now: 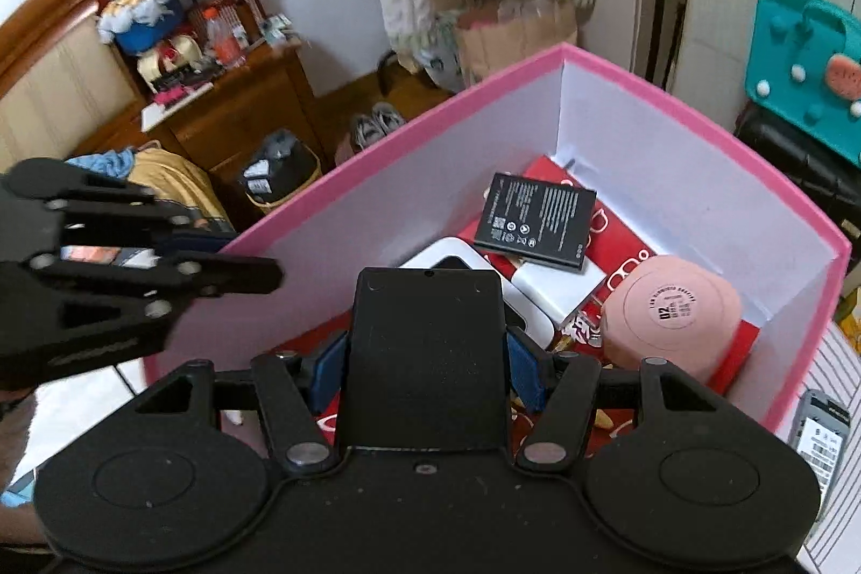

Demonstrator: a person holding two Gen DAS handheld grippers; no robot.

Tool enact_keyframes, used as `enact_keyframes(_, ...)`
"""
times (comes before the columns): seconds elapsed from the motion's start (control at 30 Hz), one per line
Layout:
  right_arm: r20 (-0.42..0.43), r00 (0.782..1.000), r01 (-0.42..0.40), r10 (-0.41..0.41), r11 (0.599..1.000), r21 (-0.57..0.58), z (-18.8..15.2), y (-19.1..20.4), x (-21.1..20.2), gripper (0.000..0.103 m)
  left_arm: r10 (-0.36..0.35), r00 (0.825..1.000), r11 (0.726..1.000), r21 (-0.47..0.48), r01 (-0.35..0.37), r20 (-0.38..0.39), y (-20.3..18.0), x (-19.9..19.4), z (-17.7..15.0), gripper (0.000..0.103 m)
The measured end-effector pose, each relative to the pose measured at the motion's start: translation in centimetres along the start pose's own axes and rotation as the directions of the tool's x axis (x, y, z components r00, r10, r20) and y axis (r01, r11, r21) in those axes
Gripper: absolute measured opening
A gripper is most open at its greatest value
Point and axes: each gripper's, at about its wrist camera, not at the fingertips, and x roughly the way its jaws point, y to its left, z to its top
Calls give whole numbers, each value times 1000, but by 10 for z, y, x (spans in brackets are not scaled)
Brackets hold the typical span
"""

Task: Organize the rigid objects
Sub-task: 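Carry the black power bank into the box and open the right gripper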

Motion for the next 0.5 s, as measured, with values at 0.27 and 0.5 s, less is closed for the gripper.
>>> enact_keyframes(0.27,-28,999,36,-35,999,38,2,-6,23,67,-8,1000,1000,11,8,5,0,-3,-2,7)
enact_keyframes(0.5,88,995,35,-38,999,31,-4,-7,-11,69,-6,1000,1000,13,6,5,-1,-3,-1,7)
